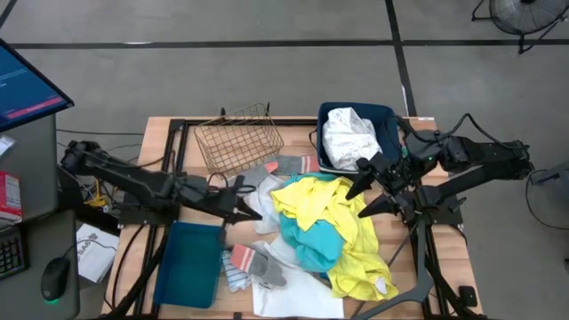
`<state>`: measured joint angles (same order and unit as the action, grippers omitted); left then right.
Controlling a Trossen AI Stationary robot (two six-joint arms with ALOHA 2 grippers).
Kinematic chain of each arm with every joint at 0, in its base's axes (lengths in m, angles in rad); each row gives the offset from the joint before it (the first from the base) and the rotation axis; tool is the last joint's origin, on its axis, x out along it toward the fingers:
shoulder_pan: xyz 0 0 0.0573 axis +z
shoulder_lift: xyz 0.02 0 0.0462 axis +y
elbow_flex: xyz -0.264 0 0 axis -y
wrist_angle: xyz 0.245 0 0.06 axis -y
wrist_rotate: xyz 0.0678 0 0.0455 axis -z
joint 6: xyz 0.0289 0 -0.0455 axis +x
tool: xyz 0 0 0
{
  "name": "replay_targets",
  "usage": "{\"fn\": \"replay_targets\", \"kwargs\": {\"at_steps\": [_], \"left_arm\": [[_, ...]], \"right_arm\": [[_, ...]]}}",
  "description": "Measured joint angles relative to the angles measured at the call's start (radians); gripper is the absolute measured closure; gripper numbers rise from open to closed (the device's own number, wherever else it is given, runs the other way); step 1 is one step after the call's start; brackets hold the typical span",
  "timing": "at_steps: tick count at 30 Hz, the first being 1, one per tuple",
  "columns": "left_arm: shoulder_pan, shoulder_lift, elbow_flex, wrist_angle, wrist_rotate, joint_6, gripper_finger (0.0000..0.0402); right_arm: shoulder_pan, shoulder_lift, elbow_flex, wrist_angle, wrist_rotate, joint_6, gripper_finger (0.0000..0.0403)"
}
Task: Pick & Place Cloths
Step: Put the gray sock into the blue bin
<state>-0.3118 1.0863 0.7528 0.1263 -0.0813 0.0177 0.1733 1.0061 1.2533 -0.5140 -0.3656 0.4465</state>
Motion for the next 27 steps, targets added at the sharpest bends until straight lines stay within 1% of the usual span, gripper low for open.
{"fn": "replay_targets", "kwargs": {"at_steps": [2, 5, 8, 13, 17, 21, 24, 27], "left_arm": [[-0.013, 0.009, 0.000, -0.011, 0.003, 0.002, 0.0401], [-0.028, 0.060, -0.001, -0.021, 0.011, -0.001, 0.0393], [-0.038, 0.113, -0.001, -0.013, 0.061, -0.005, 0.0373], [-0.043, 0.230, -0.001, -0.016, 0.143, -0.045, 0.0315], [-0.043, 0.337, -0.001, -0.010, 0.199, -0.043, 0.0253], [-0.043, 0.408, -0.001, -0.001, 0.239, -0.018, 0.0195], [-0.042, 0.454, -0.001, -0.001, 0.269, -0.001, 0.0168], [-0.042, 0.514, -0.001, 0.011, 0.294, 0.064, 0.0162]], "right_arm": [[0.006, 0.000, 0.000, -0.001, 0.000, 0.000, 0.0112], [0.018, 0.000, 0.000, -0.002, -0.001, 0.000, 0.0112], [0.029, 0.000, 0.000, -0.002, -0.001, -0.015, 0.0112], [0.055, 0.000, 0.000, -0.021, -0.002, -0.083, 0.0112], [0.074, 0.009, 0.000, -0.065, -0.003, -0.107, 0.0112], [0.089, 0.014, 0.000, -0.102, -0.003, -0.136, 0.0112], [0.096, 0.016, 0.000, -0.135, -0.002, -0.153, 0.0112], [0.096, 0.022, 0.000, -0.156, 0.000, -0.188, 0.0112]]}}
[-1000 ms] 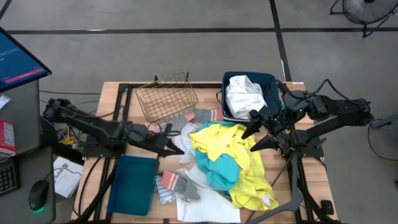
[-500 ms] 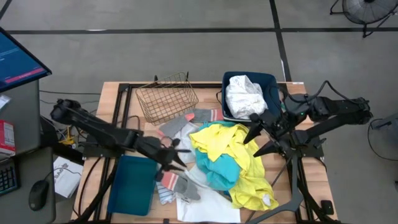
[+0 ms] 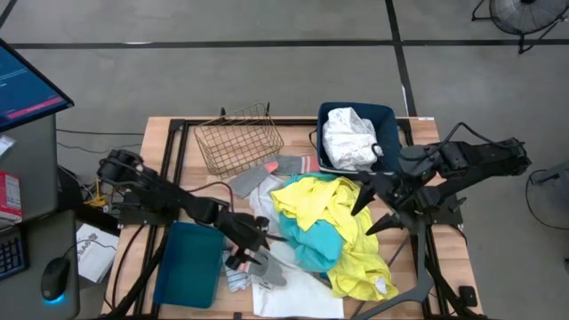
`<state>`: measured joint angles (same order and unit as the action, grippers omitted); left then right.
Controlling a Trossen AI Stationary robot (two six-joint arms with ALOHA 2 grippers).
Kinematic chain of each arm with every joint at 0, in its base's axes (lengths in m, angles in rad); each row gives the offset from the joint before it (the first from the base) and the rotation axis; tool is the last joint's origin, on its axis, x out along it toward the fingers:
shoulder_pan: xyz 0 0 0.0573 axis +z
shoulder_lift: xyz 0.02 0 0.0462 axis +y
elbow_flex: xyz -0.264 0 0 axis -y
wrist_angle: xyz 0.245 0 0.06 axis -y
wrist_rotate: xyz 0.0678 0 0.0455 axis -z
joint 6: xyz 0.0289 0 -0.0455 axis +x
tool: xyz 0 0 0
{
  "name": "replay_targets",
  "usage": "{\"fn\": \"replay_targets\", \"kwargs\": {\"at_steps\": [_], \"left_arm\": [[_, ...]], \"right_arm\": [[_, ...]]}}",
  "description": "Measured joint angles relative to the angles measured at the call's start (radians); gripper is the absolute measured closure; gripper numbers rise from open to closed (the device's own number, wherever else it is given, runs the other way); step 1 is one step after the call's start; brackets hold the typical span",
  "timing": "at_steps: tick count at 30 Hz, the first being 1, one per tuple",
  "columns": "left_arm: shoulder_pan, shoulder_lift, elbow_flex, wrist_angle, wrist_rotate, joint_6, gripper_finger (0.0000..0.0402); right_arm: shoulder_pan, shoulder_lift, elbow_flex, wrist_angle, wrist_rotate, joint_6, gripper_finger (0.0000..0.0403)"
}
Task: Pick & Place Cloths
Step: Put the gray sock into the blue bin
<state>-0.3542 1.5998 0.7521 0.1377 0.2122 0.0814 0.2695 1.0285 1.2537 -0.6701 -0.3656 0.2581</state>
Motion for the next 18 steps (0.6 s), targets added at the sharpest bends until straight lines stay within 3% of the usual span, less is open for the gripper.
{"fn": "replay_targets", "kwargs": {"at_steps": [9, 12, 16, 18], "left_arm": [[0.000, 0.121, 0.000, 0.088, -0.022, 0.048, 0.0174], [0.000, 0.124, 0.000, 0.091, -0.052, 0.057, 0.0234], [0.000, 0.085, 0.000, 0.090, -0.122, 0.054, 0.0373], [0.002, 0.051, 0.000, 0.091, -0.163, 0.050, 0.0387]], "right_arm": [[0.000, 0.007, 0.000, -0.040, 0.000, 0.004, 0.0112], [-0.001, 0.007, 0.000, -0.041, 0.000, 0.004, 0.0112], [-0.002, 0.007, 0.000, -0.041, 0.000, 0.005, 0.0112], [-0.004, 0.007, 0.000, -0.041, 0.000, 0.005, 0.0112]]}}
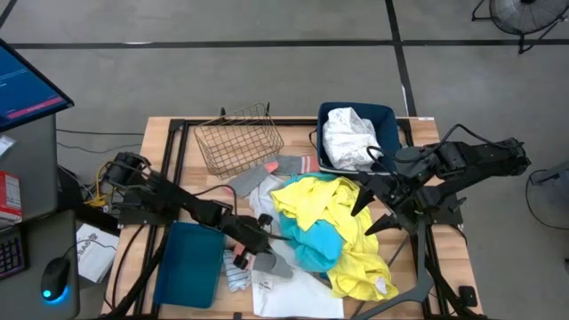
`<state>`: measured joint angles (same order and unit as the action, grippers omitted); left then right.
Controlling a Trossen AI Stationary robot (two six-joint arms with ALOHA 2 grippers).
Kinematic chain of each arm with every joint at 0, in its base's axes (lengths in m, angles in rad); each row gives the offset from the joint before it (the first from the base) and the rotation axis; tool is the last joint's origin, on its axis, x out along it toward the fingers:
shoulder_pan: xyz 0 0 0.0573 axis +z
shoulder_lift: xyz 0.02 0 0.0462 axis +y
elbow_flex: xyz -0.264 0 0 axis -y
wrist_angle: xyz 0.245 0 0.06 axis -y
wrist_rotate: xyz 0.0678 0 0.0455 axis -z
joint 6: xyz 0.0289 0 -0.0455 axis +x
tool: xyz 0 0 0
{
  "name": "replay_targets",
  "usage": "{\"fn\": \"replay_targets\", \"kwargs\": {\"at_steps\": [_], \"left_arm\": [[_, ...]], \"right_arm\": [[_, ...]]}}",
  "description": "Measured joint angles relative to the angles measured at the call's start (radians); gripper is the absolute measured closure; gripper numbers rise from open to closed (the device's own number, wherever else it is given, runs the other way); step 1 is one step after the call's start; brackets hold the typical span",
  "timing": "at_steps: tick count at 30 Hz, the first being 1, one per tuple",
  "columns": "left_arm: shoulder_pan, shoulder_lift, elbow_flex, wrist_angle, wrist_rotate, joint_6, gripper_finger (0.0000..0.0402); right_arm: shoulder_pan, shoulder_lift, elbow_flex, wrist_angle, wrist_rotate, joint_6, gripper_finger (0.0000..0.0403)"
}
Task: Pick & Place Cloths
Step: Put the gray sock into the blue bin
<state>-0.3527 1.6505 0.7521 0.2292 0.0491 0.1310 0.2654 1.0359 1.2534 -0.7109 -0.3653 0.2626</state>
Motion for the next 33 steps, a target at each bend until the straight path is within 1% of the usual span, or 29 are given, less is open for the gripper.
{"fn": "replay_targets", "kwargs": {"at_steps": [2, 5, 10, 13, 15, 17, 19, 21, 24, 25, 27, 29, 30, 33], "left_arm": [[0.000, -0.051, 0.000, -0.001, -0.044, -0.008, 0.0397], [0.000, -0.166, 0.000, 0.007, -0.119, -0.036, 0.0400], [-0.003, -0.402, 0.000, 0.005, -0.303, -0.039, 0.0401], [-0.030, -0.553, 0.000, 0.007, -0.469, -0.041, 0.0401], [-0.065, -0.641, 0.000, 0.007, -0.591, -0.042, 0.0401], [-0.124, -0.714, 0.000, 0.007, -0.718, -0.046, 0.0401], [-0.207, -0.764, 0.001, 0.005, -0.875, -0.075, 0.0401], [-0.302, -0.794, 0.002, -0.020, -1.042, -0.121, 0.0401], [-0.446, -0.800, 0.003, -0.028, -1.285, -0.211, 0.0401], [-0.491, -0.796, 0.007, -0.029, -1.357, -0.248, 0.0401], [-0.574, -0.778, 0.028, -0.024, -1.464, -0.334, 0.0401], [-0.649, -0.750, 0.053, -0.012, -1.520, -0.416, 0.0401], [-0.682, -0.735, 0.065, 0.001, -1.516, -0.445, 0.0401], [-0.784, -0.697, 0.099, 0.020, -1.446, -0.501, 0.0401]], "right_arm": [[-0.007, 0.000, 0.000, 0.001, 0.000, 0.013, 0.0112], [-0.021, 0.000, 0.000, 0.011, 0.004, 0.084, 0.0112], [-0.042, 0.000, 0.000, 0.045, 0.007, 0.169, 0.0112], [-0.052, 0.000, 0.000, 0.072, 0.007, 0.182, 0.0112], [-0.059, 0.000, 0.000, 0.079, 0.025, 0.184, 0.0112], [-0.060, 0.000, 0.000, 0.081, 0.055, 0.188, 0.0112], [-0.060, 0.000, 0.000, 0.084, 0.084, 0.201, 0.0112], [-0.060, 0.000, 0.000, 0.084, 0.104, 0.210, 0.0112], [-0.060, 0.000, 0.000, 0.085, 0.105, 0.210, 0.0112], [-0.060, 0.000, 0.000, 0.089, 0.105, 0.210, 0.0112], [-0.058, 0.000, 0.000, 0.096, 0.105, 0.210, 0.0112], [-0.052, 0.000, 0.000, 0.104, 0.107, 0.210, 0.0112], [-0.049, 0.000, 0.000, 0.104, 0.108, 0.210, 0.0112], [-0.050, 0.000, 0.000, 0.105, 0.107, 0.200, 0.0112]]}}
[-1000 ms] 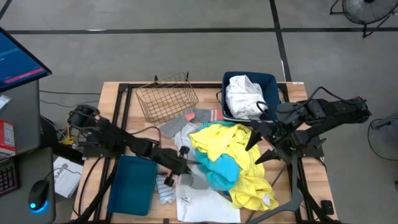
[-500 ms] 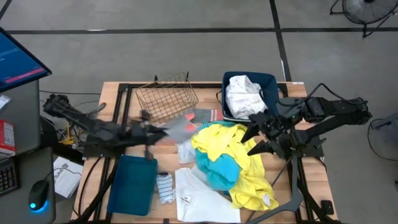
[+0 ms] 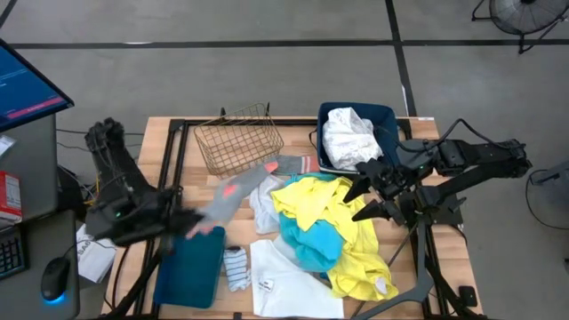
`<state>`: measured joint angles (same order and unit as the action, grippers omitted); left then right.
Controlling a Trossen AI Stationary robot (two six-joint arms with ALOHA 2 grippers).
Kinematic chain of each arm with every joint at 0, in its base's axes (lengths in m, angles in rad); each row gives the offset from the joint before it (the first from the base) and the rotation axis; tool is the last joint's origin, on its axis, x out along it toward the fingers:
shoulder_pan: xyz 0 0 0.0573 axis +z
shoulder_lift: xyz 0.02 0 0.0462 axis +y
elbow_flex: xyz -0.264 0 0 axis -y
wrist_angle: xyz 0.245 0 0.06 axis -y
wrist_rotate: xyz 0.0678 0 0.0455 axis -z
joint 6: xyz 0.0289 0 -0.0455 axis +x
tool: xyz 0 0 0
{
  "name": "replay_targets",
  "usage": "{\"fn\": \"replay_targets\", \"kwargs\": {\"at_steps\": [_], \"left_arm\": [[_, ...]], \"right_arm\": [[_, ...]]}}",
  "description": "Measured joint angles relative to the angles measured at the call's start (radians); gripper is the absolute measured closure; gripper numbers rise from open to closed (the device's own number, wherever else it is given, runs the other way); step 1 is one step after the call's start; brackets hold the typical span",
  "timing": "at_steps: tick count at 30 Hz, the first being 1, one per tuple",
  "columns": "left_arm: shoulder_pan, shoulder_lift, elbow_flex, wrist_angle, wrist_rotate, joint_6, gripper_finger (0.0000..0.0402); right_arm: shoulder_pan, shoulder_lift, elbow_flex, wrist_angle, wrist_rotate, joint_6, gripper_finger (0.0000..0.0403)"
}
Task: Pick & Place Cloths
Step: Put the gray sock into the blue bin
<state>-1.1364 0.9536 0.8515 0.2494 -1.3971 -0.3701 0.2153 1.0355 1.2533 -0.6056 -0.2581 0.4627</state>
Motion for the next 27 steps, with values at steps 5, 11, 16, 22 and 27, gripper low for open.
{"fn": "replay_targets", "kwargs": {"at_steps": [5, 11, 16, 22, 27], "left_arm": [[-0.119, 0.062, 0.089, 0.004, 0.237, 0.070, 0.0401], [-0.154, 0.164, 0.205, -0.026, 0.309, 0.337, 0.0401], [-0.151, 0.187, 0.231, -0.144, 0.370, 0.244, 0.0401], [-0.036, 0.192, 0.247, -0.269, 0.621, 0.154, 0.0401], [0.181, 0.210, 0.438, -0.678, 1.026, 0.069, 0.0401]], "right_arm": [[-0.005, 0.000, 0.000, 0.001, 0.001, -0.043, 0.0112], [-0.023, 0.000, 0.000, 0.000, 0.001, -0.054, 0.0112], [-0.023, 0.000, 0.000, 0.000, 0.005, -0.054, 0.0112], [-0.023, 0.000, 0.000, 0.000, 0.024, -0.053, 0.0112], [-0.023, 0.000, 0.000, -0.001, 0.041, -0.010, 0.0112]]}}
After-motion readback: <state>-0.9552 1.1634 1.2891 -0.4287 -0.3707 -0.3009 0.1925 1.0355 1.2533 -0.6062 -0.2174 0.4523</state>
